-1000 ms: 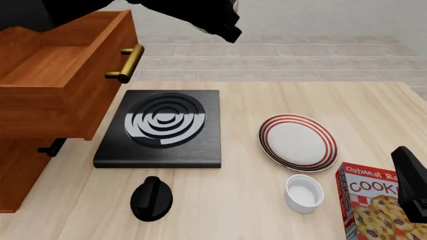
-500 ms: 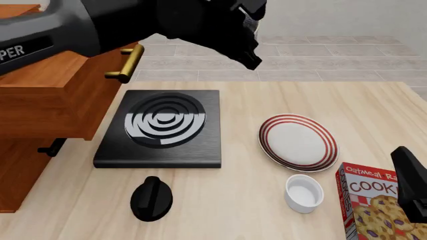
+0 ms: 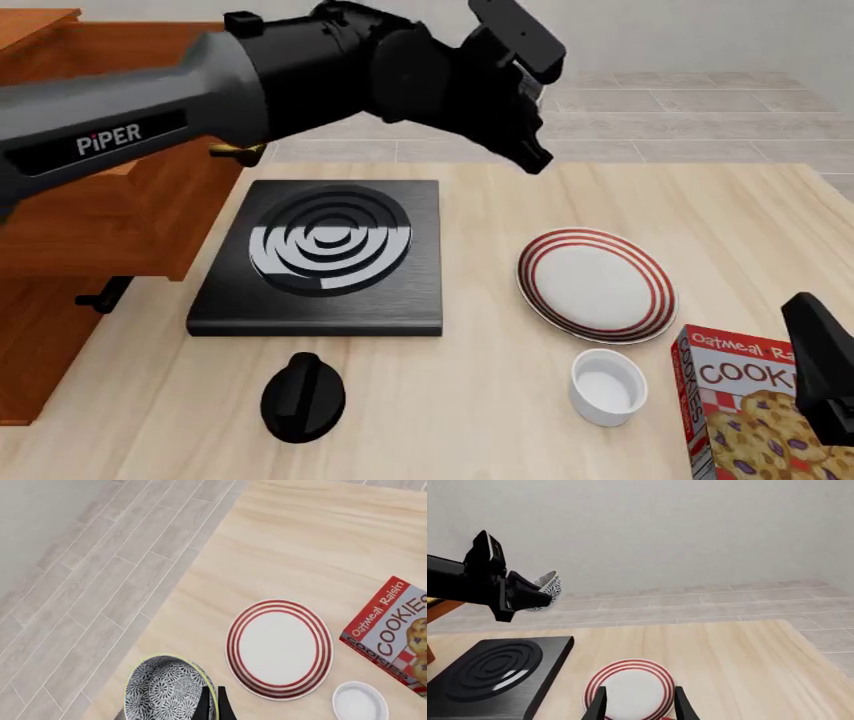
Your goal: Pick the akita bowl in the top layer of the wooden cabinet and place it on the plate.
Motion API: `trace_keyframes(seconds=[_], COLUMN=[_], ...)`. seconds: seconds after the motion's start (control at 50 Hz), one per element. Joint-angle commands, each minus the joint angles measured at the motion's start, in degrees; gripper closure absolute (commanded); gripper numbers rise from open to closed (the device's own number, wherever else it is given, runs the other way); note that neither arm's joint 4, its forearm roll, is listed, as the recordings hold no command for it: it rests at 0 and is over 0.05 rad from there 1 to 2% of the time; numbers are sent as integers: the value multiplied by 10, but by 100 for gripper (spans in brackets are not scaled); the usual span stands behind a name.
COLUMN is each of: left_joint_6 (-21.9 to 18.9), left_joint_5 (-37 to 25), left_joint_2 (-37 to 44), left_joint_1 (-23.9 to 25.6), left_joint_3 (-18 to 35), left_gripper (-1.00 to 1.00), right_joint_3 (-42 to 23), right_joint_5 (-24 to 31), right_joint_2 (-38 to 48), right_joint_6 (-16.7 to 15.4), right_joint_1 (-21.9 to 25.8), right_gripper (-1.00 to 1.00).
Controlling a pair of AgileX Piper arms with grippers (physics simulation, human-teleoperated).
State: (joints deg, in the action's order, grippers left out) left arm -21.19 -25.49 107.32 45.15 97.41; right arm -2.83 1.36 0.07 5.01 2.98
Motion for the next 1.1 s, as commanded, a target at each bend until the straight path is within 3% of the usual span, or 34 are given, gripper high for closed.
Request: trace_keyframes(seconds=[0.02,1.1], left_joint_6=[8,28], left_joint_5=[22,49], left_joint_2=[19,170], left_joint_1=[14,41], left_joint_3=[-4,93], left_gripper=[100,100], right_joint_3=[-1,-3], right_joint_5=[0,4], right_joint_2=[0,1], right_joint_6=[3,33], right_joint_1=[2,-9], right_gripper=[-100,-100])
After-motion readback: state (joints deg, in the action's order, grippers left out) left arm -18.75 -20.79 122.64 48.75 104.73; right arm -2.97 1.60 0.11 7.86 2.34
